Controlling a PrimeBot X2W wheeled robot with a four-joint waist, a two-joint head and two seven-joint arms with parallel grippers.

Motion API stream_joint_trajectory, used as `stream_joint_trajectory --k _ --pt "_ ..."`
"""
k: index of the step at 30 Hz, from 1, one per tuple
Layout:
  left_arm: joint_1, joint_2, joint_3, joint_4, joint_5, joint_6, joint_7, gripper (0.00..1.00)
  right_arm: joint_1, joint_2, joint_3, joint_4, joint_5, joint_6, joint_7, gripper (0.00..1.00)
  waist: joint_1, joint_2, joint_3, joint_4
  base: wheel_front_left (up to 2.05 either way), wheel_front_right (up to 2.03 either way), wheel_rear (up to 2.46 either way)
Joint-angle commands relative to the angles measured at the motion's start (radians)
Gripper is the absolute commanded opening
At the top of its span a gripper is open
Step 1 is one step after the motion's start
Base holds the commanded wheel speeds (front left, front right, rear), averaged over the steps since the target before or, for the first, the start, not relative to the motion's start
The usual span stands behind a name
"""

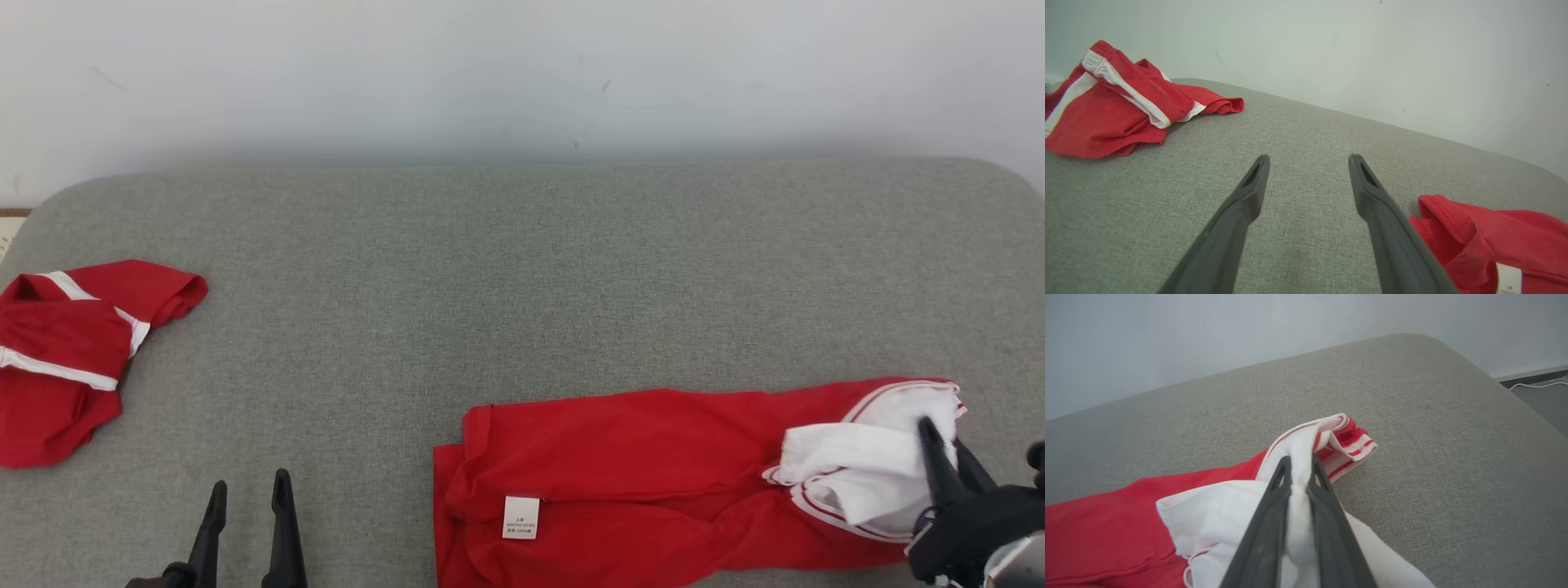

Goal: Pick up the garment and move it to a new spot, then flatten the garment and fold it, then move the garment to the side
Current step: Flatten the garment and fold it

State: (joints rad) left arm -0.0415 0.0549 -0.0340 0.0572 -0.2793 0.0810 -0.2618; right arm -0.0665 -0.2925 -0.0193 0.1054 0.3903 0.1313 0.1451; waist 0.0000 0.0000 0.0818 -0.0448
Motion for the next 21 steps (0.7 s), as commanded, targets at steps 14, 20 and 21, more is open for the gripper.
stream_joint_trajectory --k 14,20,21 --pt "0.0 -0.002 -0.004 0.022 0.004 -0.013 -0.004 1.0 0.03 0.073 0.23 -0.294 0.127 0.0 0.12 0.0 0.0 0.0 -0.022 0.02 0.0 0.0 0.0" --pt "-0.005 -0.003 -0.019 0.035 -0.001 -0.019 -0.004 1.0 0.034 0.137 0.373 -0.352 0.138 0.0 0.149 0.0 0.0 0.0 -0.031 0.057 0.0 0.0 0.0" --pt "-0.006 -0.003 -0.021 0.036 -0.003 -0.019 -0.004 1.0 0.034 0.145 0.392 -0.351 0.135 0.0 0.15 0.0 0.0 0.0 -0.031 0.063 0.0 0.0 0.0"
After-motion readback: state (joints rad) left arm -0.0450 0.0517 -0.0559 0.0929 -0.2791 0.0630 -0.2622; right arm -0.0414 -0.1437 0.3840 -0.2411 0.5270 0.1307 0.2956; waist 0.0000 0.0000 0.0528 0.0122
